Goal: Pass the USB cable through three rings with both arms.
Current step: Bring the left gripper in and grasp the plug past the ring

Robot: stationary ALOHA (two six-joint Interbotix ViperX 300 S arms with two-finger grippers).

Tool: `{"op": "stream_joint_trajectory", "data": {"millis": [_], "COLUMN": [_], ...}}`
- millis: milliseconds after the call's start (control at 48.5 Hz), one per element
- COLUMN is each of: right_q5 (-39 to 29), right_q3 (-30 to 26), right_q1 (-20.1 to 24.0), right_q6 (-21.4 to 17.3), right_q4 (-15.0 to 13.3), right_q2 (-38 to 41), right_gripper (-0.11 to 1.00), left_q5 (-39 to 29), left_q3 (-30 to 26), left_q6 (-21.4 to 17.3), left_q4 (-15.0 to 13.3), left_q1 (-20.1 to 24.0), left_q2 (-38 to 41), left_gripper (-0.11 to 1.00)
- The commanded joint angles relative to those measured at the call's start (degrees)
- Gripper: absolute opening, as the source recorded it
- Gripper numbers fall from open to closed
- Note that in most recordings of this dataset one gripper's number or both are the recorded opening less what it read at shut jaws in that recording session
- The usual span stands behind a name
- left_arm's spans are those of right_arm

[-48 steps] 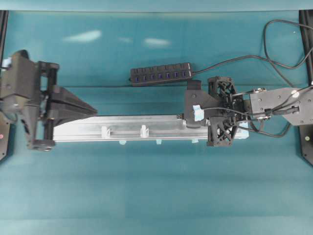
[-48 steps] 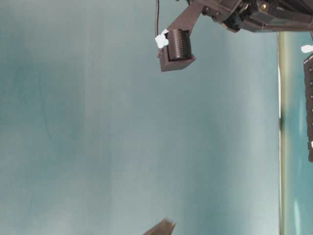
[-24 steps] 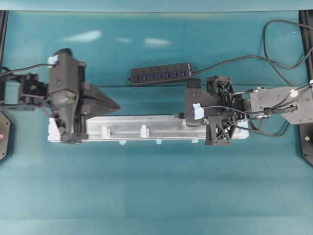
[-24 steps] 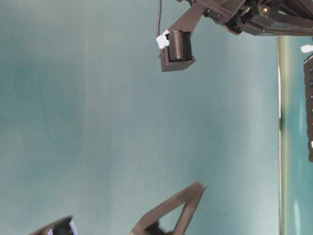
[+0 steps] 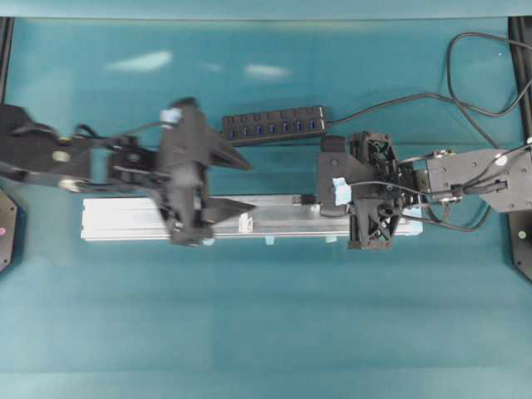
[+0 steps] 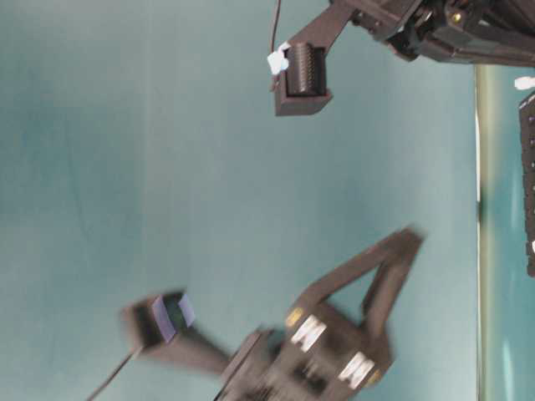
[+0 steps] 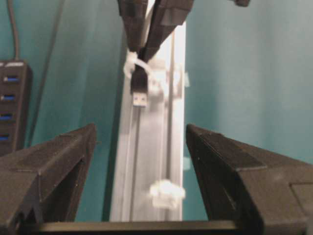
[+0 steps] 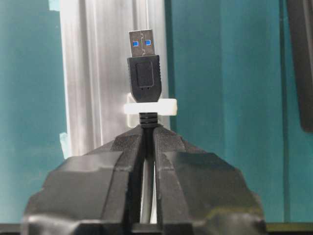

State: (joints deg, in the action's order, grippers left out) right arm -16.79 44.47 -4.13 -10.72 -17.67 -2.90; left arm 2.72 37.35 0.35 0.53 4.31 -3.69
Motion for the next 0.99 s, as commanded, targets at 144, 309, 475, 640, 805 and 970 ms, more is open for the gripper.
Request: {"op": "stream_joint_trajectory", "data": {"millis": [144,309,475,640,805,970], "right_q5": [1.7,2.0,3.5,4.0,4.0,4.0], "right_q3": [0.0,0.0,0.0,0.0,0.1,0.0], "right_q1": [-0.1,-0.1,-0.1,-0.1,-0.1,-0.1], "right_q6": [-0.5,-0.5,-0.6,-0.6,-0.7,-0.7], "right_q4": [0.0,0.1,0.2,0.4,0.5,0.4], "right_q2": [-0.7,-0.8,-0.8,-0.8,-0.8,-0.8], "right_gripper": [-0.09,-0.09,-0.09,-0.09,-0.09,-0.09], "left_q5": [0.6,0.5,0.6,0.6,0.6,0.9], "left_q3": [-6.5,-8.9,-10.7,-11.9,-12.0,-12.1], "left_q6": [-0.4,-0.4,-0.4,-0.4,-0.4,-0.4], "left_q4": [0.2,0.2,0.2,0.2,0.2,0.2], "left_q1": [-0.1,-0.1,0.0,0.1,0.1,0.5], "left_q2": [7.5,11.1,14.2,16.4,17.9,18.8], "left_gripper": [0.81,0.81,0.8,0.8,0.8,0.8]}}
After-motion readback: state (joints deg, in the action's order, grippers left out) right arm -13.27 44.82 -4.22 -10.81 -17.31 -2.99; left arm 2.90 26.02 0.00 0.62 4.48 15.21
